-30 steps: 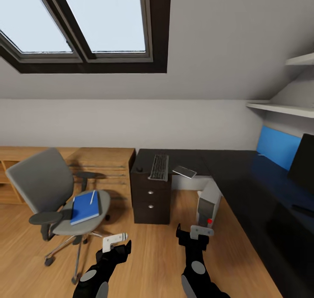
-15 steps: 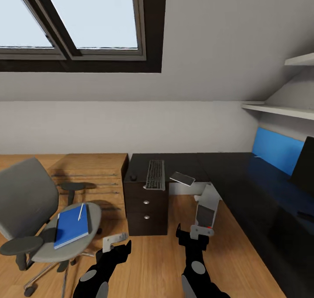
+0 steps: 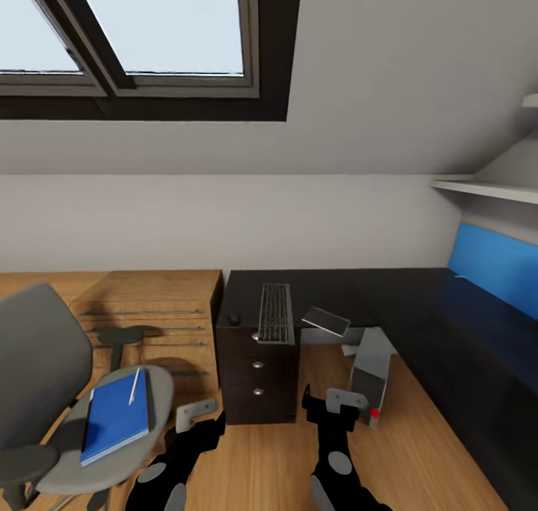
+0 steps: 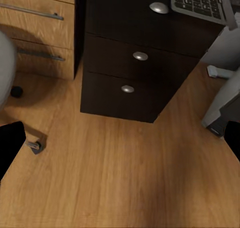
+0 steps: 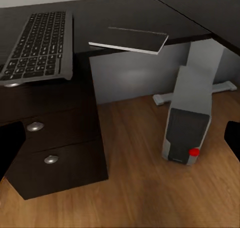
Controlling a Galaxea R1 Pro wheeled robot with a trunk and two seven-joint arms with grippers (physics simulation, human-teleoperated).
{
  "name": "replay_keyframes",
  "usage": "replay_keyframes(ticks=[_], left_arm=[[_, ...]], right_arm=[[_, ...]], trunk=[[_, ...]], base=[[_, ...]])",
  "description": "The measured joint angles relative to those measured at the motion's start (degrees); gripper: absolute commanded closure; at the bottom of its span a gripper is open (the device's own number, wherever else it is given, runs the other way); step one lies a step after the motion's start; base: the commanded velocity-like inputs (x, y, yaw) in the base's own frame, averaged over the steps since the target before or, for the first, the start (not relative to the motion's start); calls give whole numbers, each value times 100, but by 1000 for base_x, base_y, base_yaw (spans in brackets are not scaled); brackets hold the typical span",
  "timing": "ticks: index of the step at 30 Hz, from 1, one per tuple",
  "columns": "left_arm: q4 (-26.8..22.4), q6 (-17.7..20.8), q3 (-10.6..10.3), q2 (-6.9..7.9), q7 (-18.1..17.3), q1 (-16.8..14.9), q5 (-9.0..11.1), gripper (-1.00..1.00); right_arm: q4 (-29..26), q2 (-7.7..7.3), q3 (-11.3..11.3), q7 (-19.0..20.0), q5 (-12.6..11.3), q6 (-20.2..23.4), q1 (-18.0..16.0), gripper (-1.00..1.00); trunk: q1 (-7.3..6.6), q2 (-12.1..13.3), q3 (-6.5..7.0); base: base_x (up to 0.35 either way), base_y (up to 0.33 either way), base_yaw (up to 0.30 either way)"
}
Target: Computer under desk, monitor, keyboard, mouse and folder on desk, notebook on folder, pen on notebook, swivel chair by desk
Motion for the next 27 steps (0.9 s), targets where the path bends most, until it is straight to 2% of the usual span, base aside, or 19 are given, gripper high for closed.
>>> replay_keyframes(ticks=[4,7,9,10,11,12,13,14,16,17,18,19,21,24,27], left_arm=[[-41,1,5,0,0,0,-1,-100],[-116,5,11,2,0,0,2,-100],[-159,7,13,5,0,0,5,-100],[-179,7,14,7,0,0,6,-100],[-190,8,15,7,0,0,7,-100],[-223,11,15,8,0,0,9,-100],[-247,14,15,8,0,0,10,-100],[-295,20,15,8,0,0,13,-100],[-332,27,15,9,-3,0,14,-100],[-355,35,13,9,-6,0,18,-100],[-364,41,10,9,-5,0,20,-100],[-377,49,3,6,-9,0,22,-100],[-392,65,-9,3,-11,0,24,-100],[-414,113,-20,-2,-15,0,25,-100],[-474,143,-29,-5,-16,0,25,-100]], right_arm=[[11,-5,-38,136,-66,-34,0,-100],[20,-20,-218,622,-265,-28,0,-100],[23,-24,-534,1158,-640,-17,-1,-100],[31,-20,-757,1523,-981,-3,-4,-100],[41,-18,-858,1706,-1181,10,-6,-100],[82,-16,-1007,2013,-1596,54,-11,-100],[109,-16,-1065,2145,-1825,87,-14,-100],[160,-22,-1149,2333,-2271,157,-24,-100],[198,-30,-1206,2458,-2742,240,-34,-100],[213,-38,-1249,2536,-3194,317,-42,-100],[212,-43,-1269,2568,-3423,342,-45,-100],[186,-50,-1299,2611,-3818,370,-49,-100],[83,-56,-1324,2653,-4260,397,-52,-100],[-41,-60,-1332,2680,-4555,415,-54,-100],[-71,-61,-1337,2691,-4660,423,-55,-100]], trunk=[[0,0,0],[0,0,0],[0,0,0],[0,0,0],[0,0,0],[0,0,0],[0,0,0],[0,0,0],[0,0,0],[0,0,0],[0,0,0],[1,0,0],[2,0,0],[3,1,0],[3,1,0]], base=[[319,123,0],[320,122,0],[319,122,0],[319,122,0],[319,122,0],[319,122,0],[319,122,0],[319,122,0],[320,121,0],[311,110,0],[240,76,0],[192,61,0],[111,35,0],[56,18,0],[25,8,0]])
